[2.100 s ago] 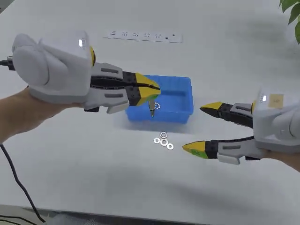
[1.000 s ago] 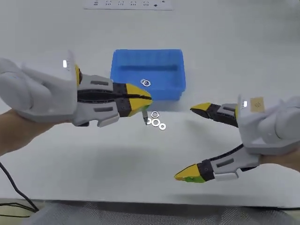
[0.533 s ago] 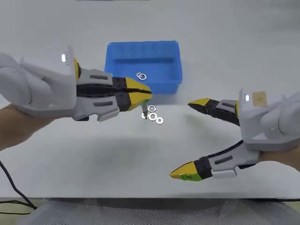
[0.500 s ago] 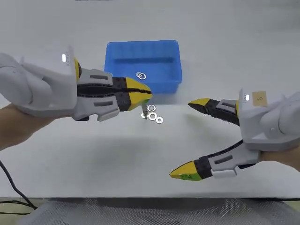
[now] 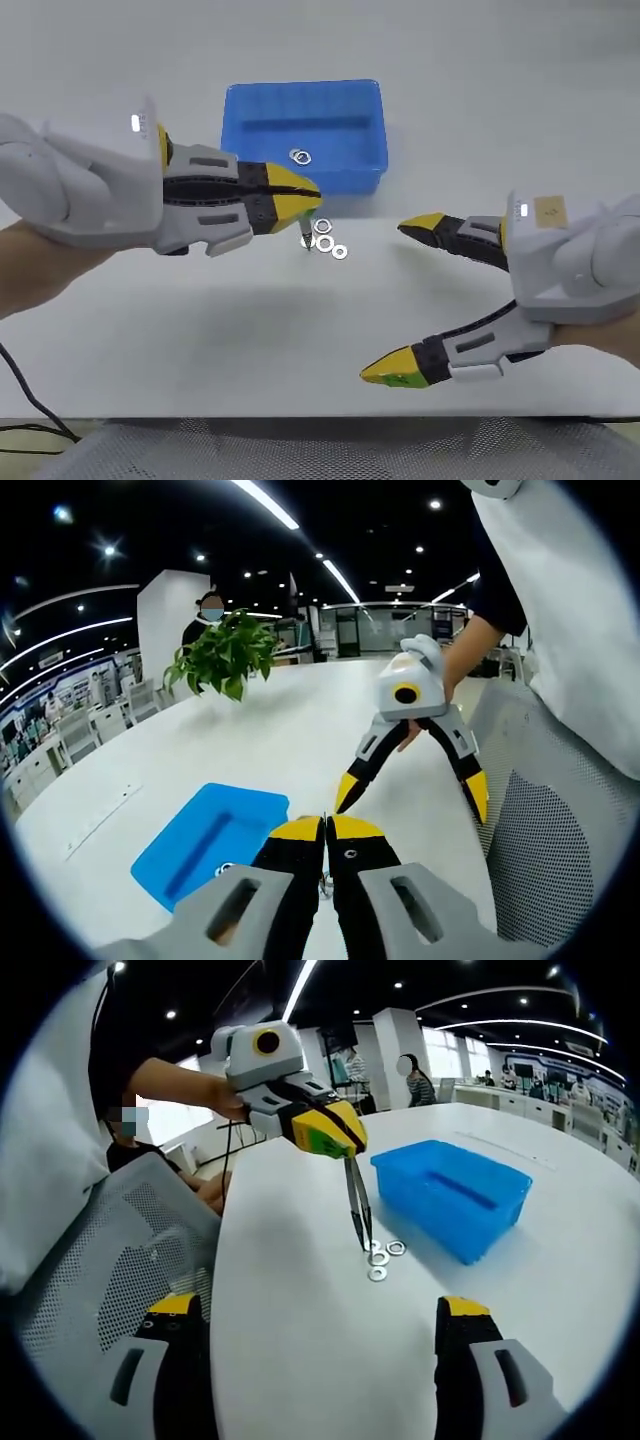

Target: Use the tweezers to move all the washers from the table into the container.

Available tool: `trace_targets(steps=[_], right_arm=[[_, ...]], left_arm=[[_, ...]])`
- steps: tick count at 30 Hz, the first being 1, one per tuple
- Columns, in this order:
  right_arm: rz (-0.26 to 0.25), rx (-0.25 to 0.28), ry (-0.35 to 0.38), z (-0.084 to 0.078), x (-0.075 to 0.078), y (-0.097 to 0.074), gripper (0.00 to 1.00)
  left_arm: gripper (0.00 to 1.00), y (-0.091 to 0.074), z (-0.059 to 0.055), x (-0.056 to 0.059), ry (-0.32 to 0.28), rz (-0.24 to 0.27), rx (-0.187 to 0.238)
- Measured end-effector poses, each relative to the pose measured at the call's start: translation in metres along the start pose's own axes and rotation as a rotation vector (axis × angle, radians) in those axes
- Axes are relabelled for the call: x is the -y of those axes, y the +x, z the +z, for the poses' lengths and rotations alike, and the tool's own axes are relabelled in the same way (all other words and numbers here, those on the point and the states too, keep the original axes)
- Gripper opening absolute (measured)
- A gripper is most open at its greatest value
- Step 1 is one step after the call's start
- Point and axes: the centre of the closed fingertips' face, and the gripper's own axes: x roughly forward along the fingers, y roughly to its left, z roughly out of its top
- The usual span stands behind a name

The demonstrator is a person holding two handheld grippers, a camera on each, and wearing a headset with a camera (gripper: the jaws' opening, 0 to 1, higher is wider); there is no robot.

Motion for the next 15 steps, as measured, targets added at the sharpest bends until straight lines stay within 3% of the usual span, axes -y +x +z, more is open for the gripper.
trace_targets(steps=[3, 5, 15], right_arm=[[0.002, 0.003, 0.001, 0.002, 0.0, 0.002, 0.97], [0.007, 0.001, -0.003, 0.004, 0.001, 0.004, 0.97], [0.05, 0.025, -0.026, 0.032, 0.01, 0.027, 0.89]], left_arm=[[0.05, 0.0, 0.0, 0.002, -0.01, -0.014, -0.003], [0.05, 0.0, 0.0, 0.005, -0.053, -0.037, -0.009], [0.05, -0.005, -0.004, 0.0, -0.103, -0.06, -0.06]])
